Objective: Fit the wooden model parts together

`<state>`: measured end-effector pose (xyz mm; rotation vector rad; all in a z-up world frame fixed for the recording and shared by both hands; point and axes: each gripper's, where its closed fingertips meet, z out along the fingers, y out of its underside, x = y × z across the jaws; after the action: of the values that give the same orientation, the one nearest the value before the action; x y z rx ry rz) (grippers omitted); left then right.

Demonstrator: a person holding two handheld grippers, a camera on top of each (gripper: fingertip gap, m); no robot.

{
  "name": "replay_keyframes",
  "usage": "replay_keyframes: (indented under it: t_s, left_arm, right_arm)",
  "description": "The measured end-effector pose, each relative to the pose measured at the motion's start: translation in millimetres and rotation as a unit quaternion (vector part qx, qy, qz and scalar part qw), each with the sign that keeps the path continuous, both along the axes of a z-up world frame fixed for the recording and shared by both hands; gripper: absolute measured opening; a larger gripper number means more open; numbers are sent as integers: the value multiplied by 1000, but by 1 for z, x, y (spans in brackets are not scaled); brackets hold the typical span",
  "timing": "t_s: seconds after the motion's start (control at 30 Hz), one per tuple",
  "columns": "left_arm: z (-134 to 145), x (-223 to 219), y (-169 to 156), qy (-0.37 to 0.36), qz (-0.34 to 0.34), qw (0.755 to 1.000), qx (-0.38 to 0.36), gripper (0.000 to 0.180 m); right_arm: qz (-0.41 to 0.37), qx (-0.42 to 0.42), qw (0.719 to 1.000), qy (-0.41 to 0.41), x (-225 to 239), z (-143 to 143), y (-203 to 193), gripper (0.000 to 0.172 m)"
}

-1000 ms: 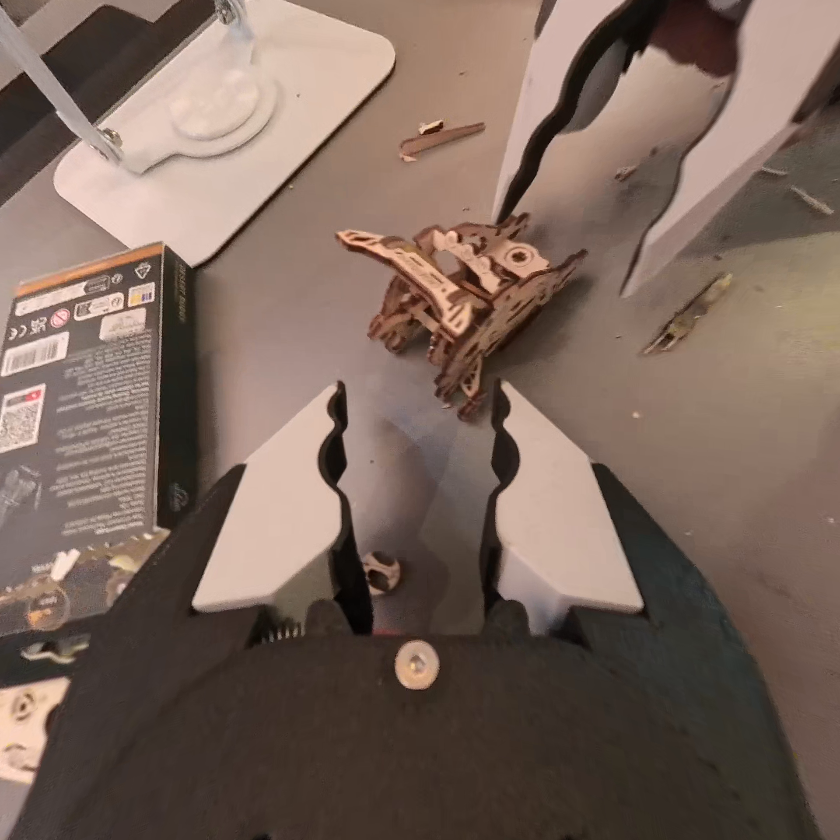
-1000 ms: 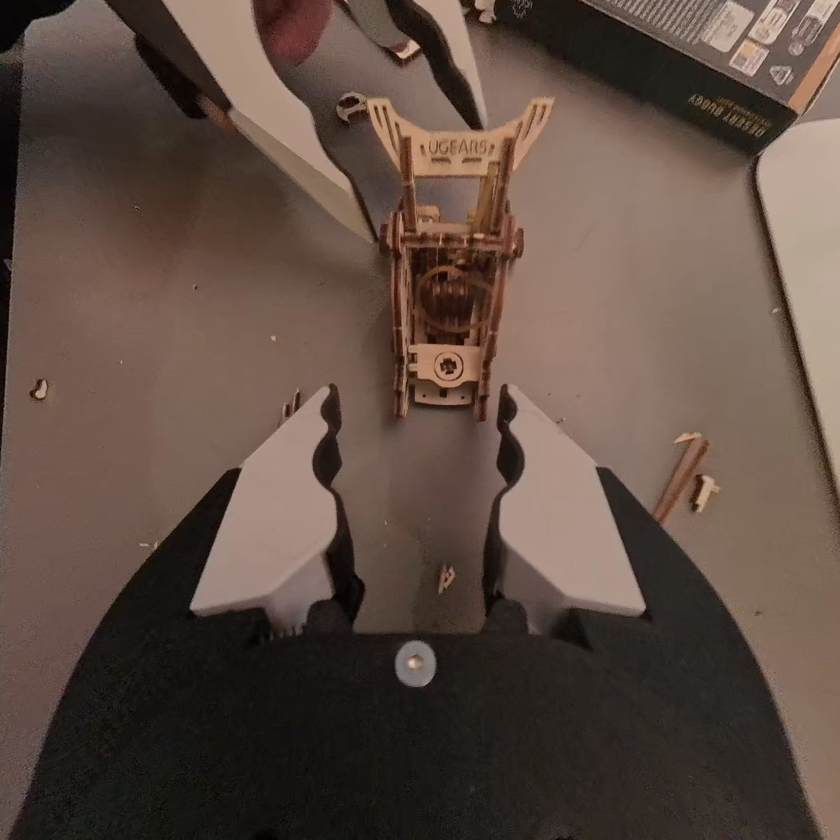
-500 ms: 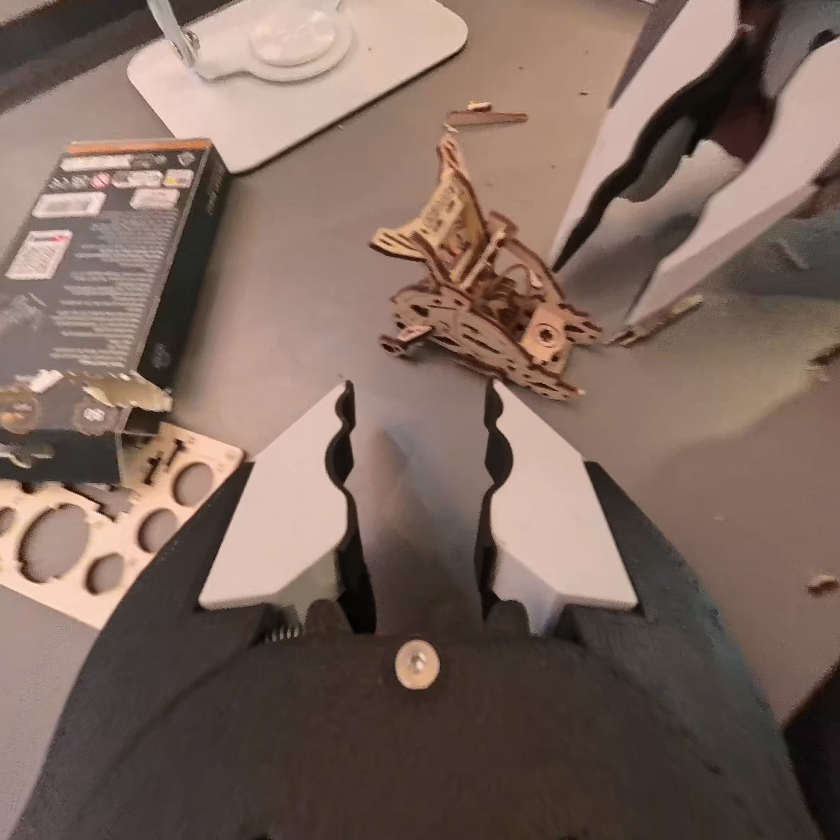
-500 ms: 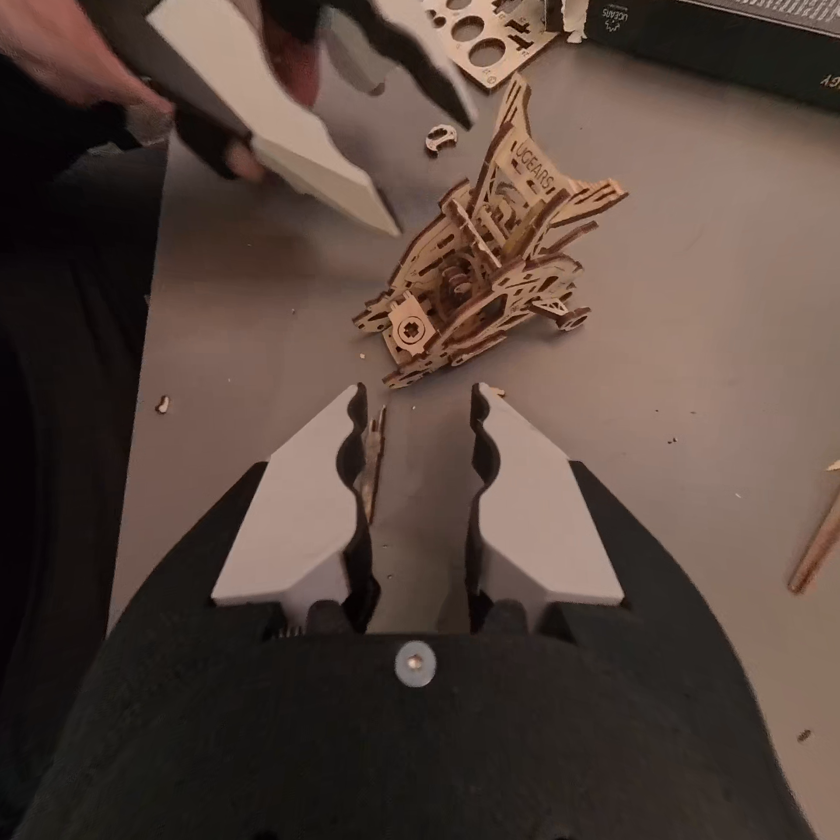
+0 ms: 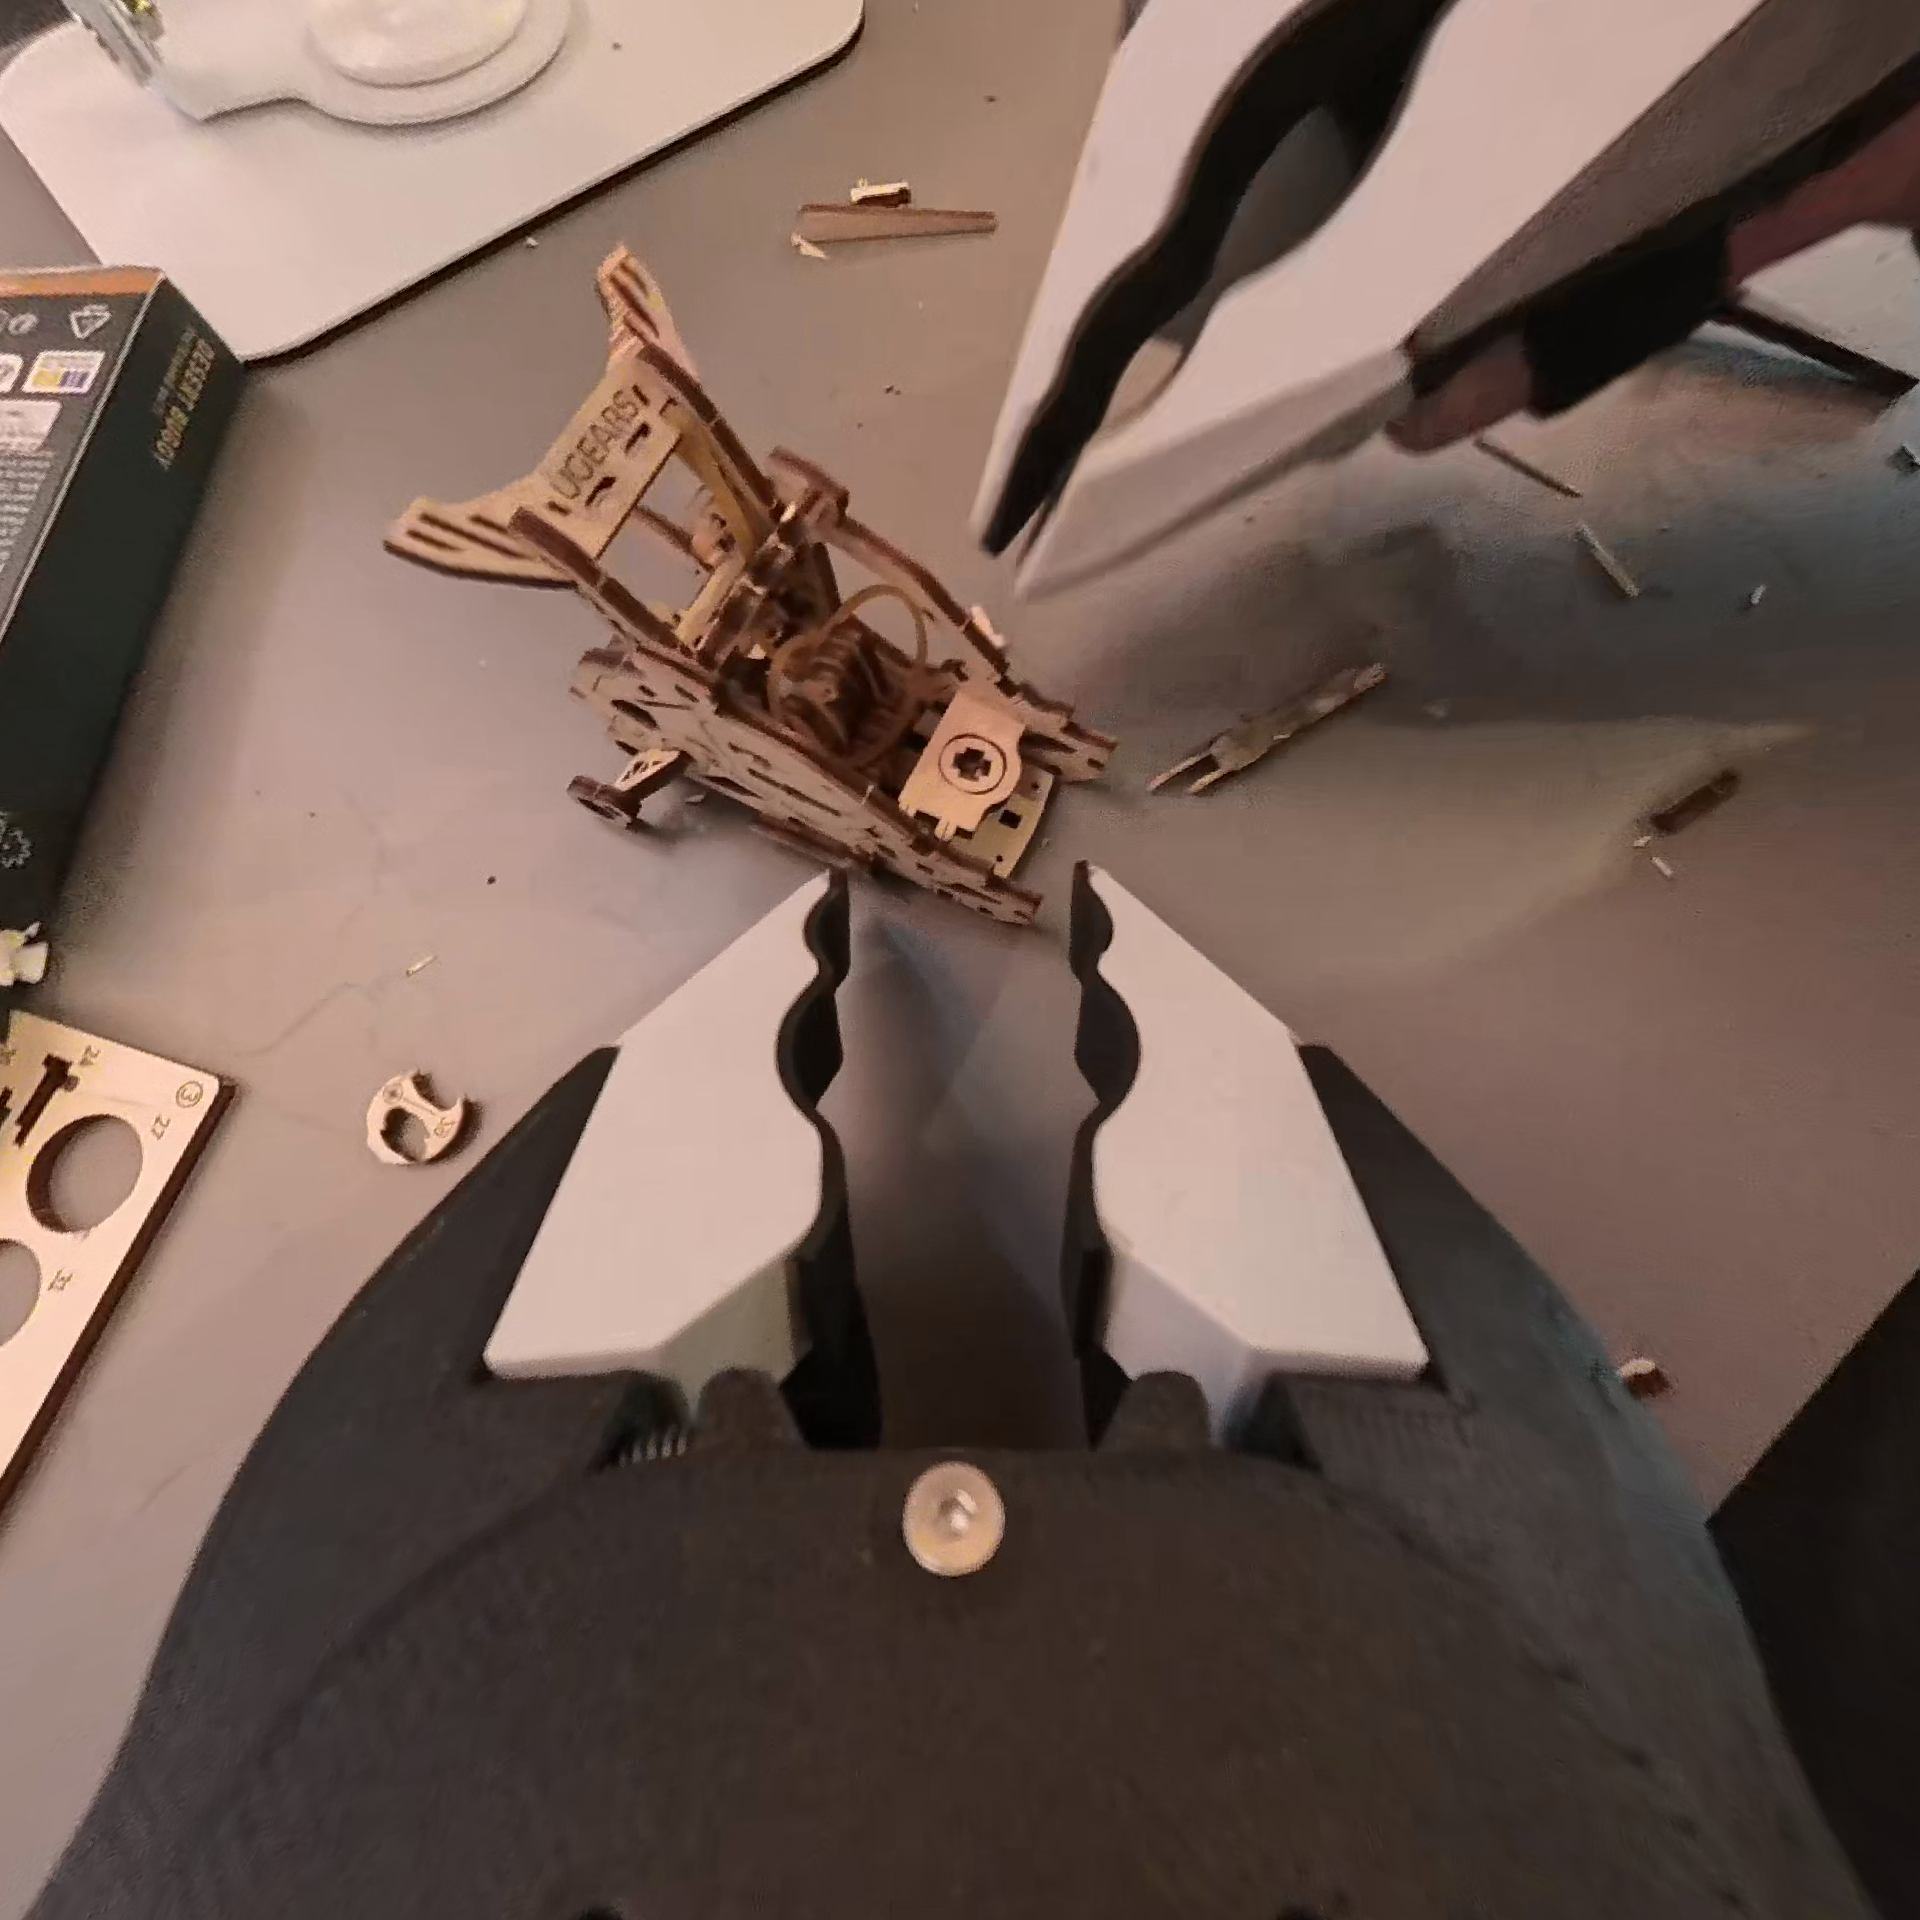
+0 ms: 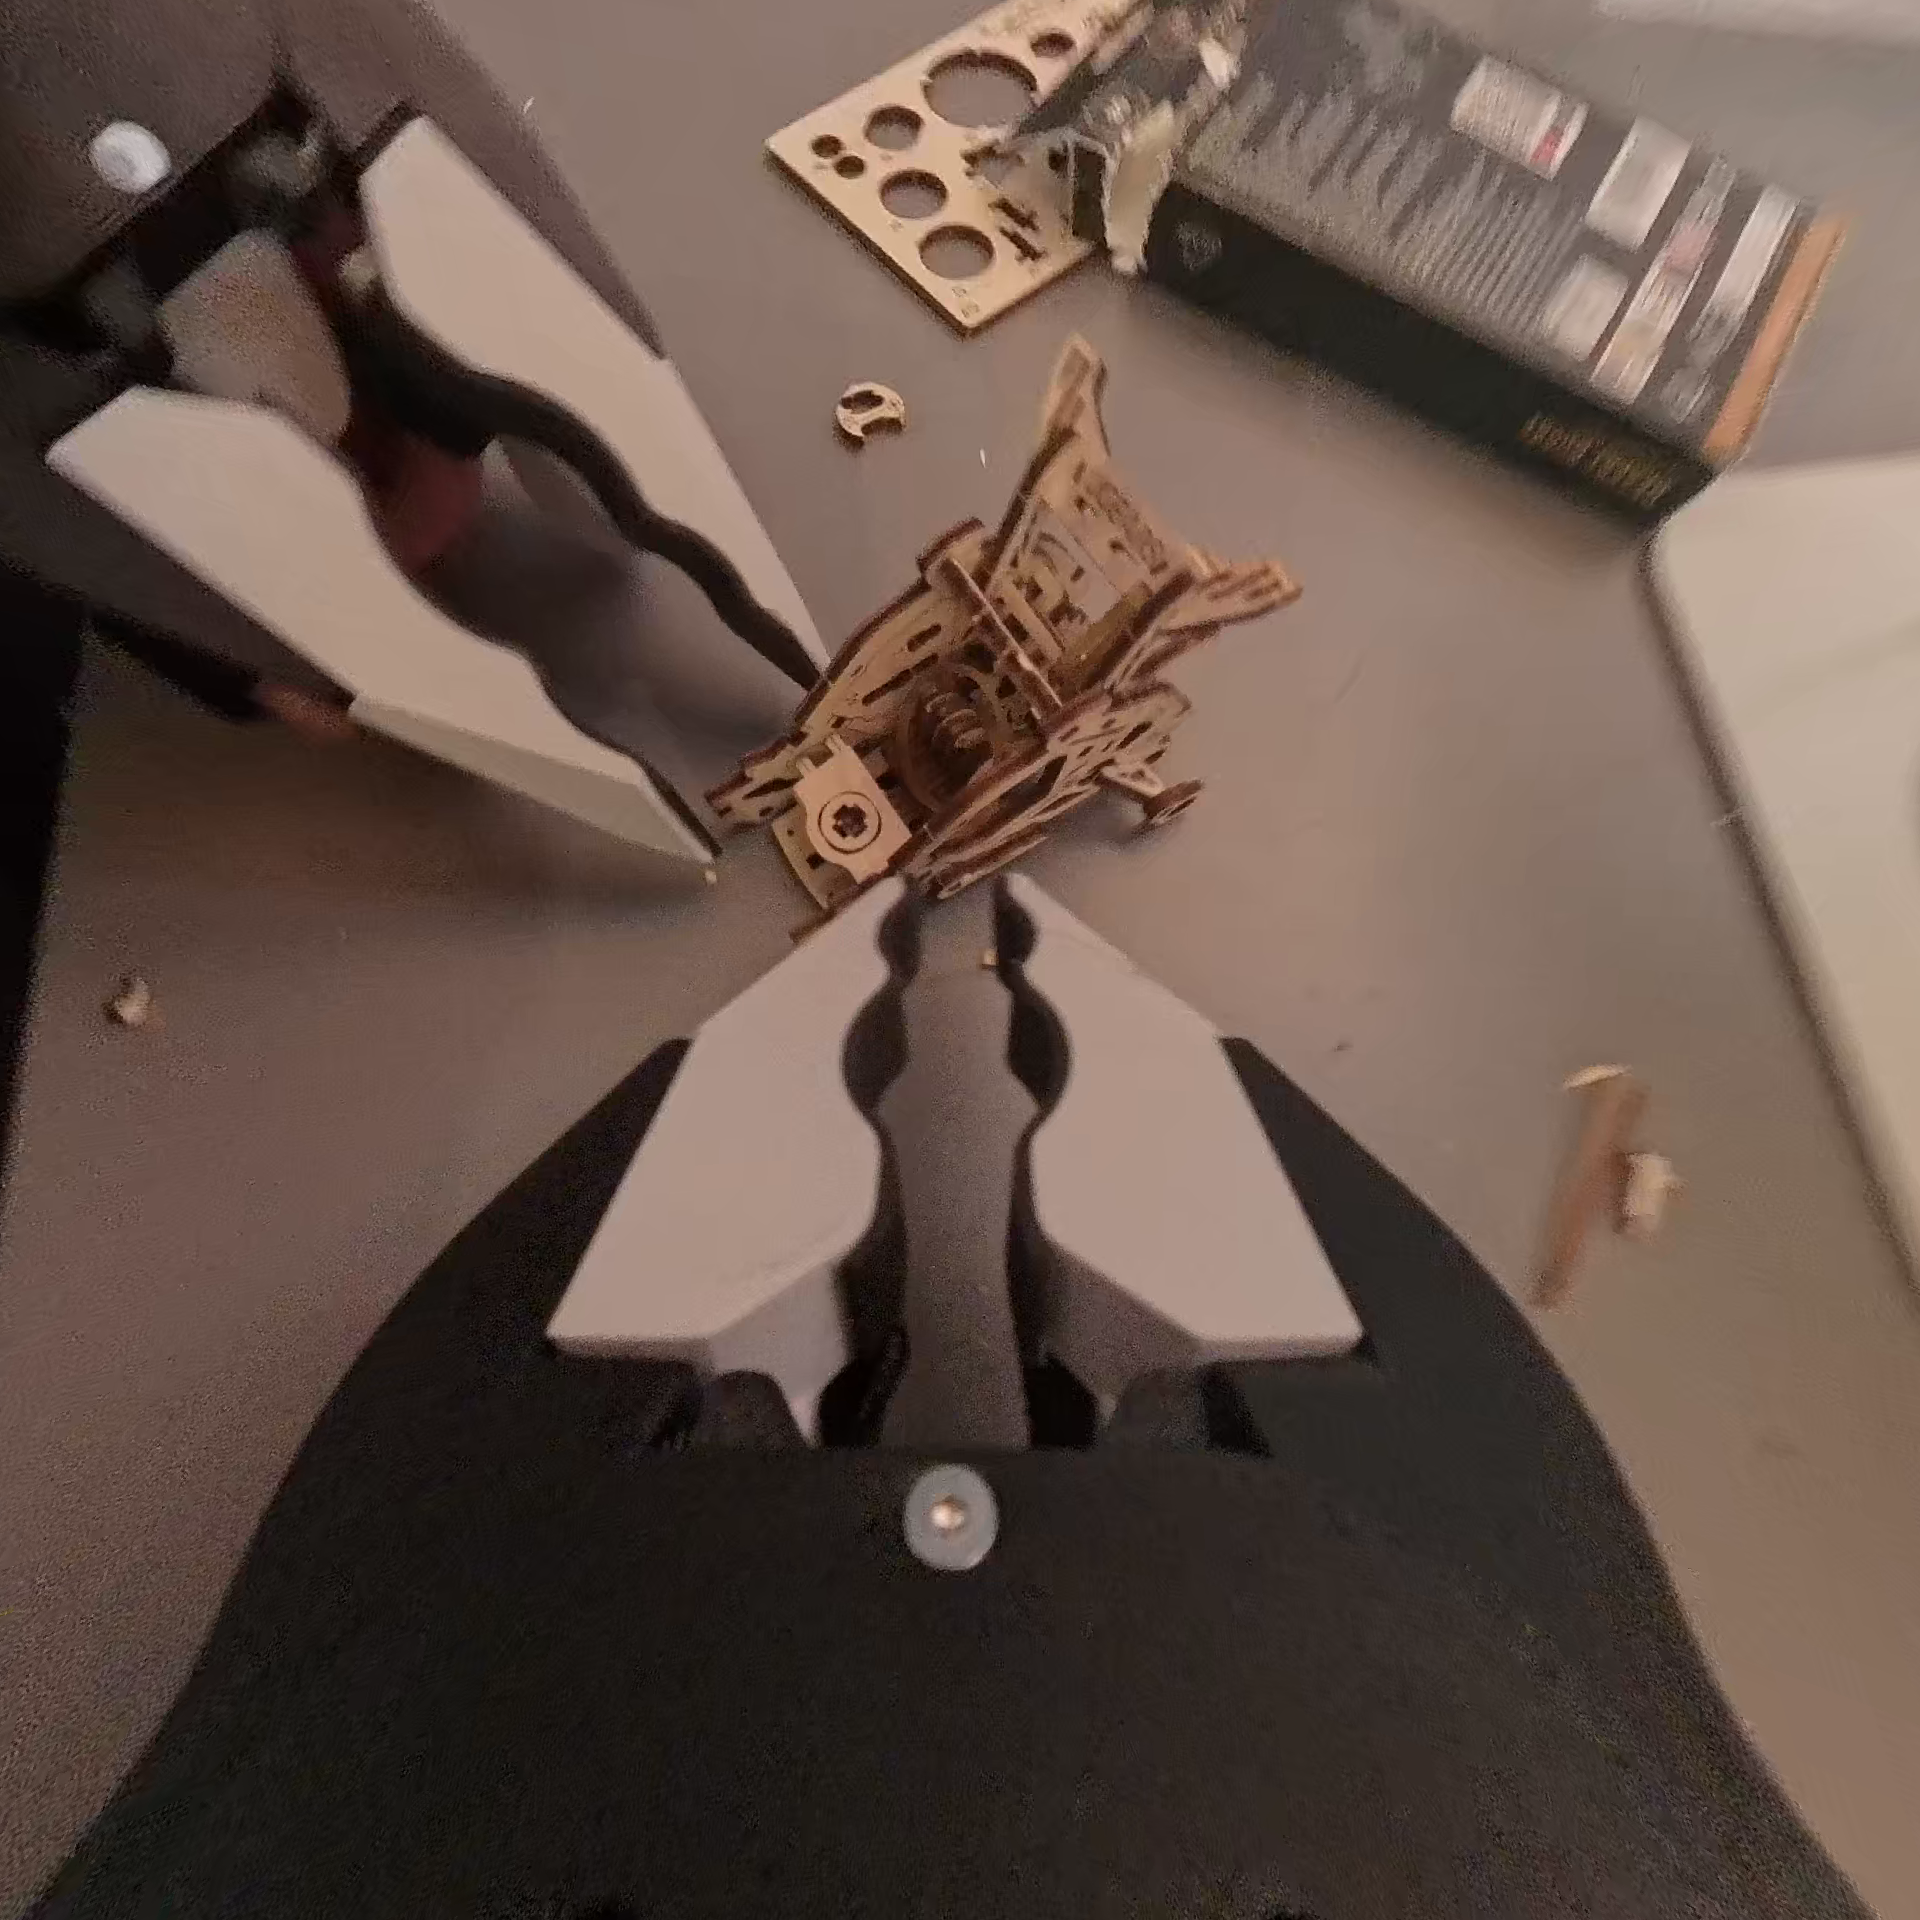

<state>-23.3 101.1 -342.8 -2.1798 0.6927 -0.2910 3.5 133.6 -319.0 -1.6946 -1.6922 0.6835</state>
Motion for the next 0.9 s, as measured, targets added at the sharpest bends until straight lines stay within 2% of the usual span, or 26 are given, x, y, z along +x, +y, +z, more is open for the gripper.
replay_keyframes:
  t_s: [0.1, 0.23, 0.4, 0.53, 0.9]
  left_arm:
    - [3, 2, 0, -2, -3, 1000, 9, 40]
    - [2, 6, 2, 14, -9, 1000, 18, 41]
    - [-1, 7, -2, 36, -23, 999, 21, 40]
    - [-7, 8, -6, 61, -41, 997, 19, 42]
    - [-7, 9, -6, 67, -58, 996, 25, 42]
  right_arm:
    - [81, 30, 995, 47, -6, 21, -24, 1]
    - [120, 106, 986, 38, -18, 4, -34, 16]
    - [140, 186, 972, 6, -26, -13, -34, 16]
    - [151, 180, 972, -2, -26, -21, -36, 23]
    - [166, 235, 958, -20, -29, -23, -34, 22]
